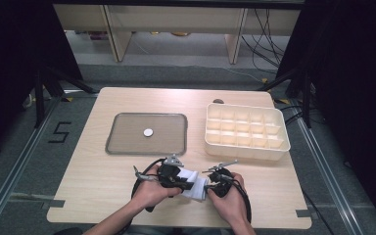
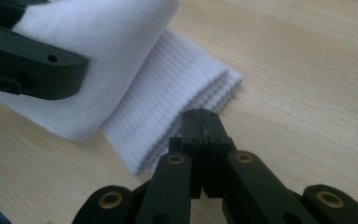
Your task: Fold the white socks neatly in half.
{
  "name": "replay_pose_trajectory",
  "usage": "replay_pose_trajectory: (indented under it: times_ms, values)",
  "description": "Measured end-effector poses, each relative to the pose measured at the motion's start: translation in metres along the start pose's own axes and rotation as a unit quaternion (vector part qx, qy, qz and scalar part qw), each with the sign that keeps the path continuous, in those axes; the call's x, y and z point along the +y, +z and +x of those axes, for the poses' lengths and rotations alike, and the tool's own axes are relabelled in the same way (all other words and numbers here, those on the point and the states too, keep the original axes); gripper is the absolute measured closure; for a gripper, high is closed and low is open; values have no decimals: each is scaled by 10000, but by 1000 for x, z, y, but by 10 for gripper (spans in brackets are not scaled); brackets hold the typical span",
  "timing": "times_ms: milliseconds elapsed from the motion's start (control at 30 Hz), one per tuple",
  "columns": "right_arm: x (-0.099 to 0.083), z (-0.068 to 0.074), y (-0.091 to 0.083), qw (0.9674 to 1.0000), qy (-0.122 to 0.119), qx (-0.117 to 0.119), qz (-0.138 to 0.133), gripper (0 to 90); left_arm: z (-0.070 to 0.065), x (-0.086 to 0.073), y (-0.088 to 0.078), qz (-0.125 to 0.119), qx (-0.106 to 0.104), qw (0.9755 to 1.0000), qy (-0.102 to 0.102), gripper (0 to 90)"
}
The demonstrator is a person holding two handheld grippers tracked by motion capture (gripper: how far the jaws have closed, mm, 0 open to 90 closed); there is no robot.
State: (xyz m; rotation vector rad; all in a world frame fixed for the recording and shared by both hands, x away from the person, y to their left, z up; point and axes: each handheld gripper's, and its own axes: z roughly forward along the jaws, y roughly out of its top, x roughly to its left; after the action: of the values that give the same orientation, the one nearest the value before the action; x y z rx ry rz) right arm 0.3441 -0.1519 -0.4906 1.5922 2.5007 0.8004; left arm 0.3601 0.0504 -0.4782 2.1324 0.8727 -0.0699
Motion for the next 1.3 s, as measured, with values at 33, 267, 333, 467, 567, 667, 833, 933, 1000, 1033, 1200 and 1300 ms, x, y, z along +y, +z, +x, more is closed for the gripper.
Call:
replay_pose_trajectory:
  times_ms: [33,267,333,467,567,667,833,933,1000,1033,1200,1300]
  values:
    - [0,0,0,10000,-9,-7,25,891,0,0,0,-16,1,10000,14,752]
    - [1,-1,-3,10000,82,43,-25,887,-1,1,2,-141,-28,9999,-15,709]
    - [1,-1,-3,9999,136,69,-3,885,0,2,2,-138,-45,9999,7,693]
    - [1,-4,-6,10000,52,11,-44,878,-1,3,3,-164,-102,9998,34,683]
    - [2,-5,-7,9998,141,80,-65,877,-2,4,4,-175,-103,9998,16,678]
    - [1,-6,-9,9998,108,45,-135,875,-3,4,4,-167,-67,9998,58,668]
    - [0,-9,-8,9998,113,-58,-134,873,-5,6,4,-228,-155,9996,45,654]
    - [-1,-9,-8,9998,119,-41,-127,873,-7,7,4,-268,-166,9995,54,644]
    - [-1,-10,-8,9999,114,-43,-121,871,-7,7,3,-286,-199,9994,86,637]
    - [0,-9,-8,9998,148,-7,-97,871,-8,8,2,-304,-241,9992,70,634]
    - [-1,-9,-9,9997,189,70,-151,868,-10,10,-3,-394,-246,9989,79,646]
    - [-2,-9,-9,9997,202,54,-131,866,-10,9,-3,-330,-199,9992,108,683]
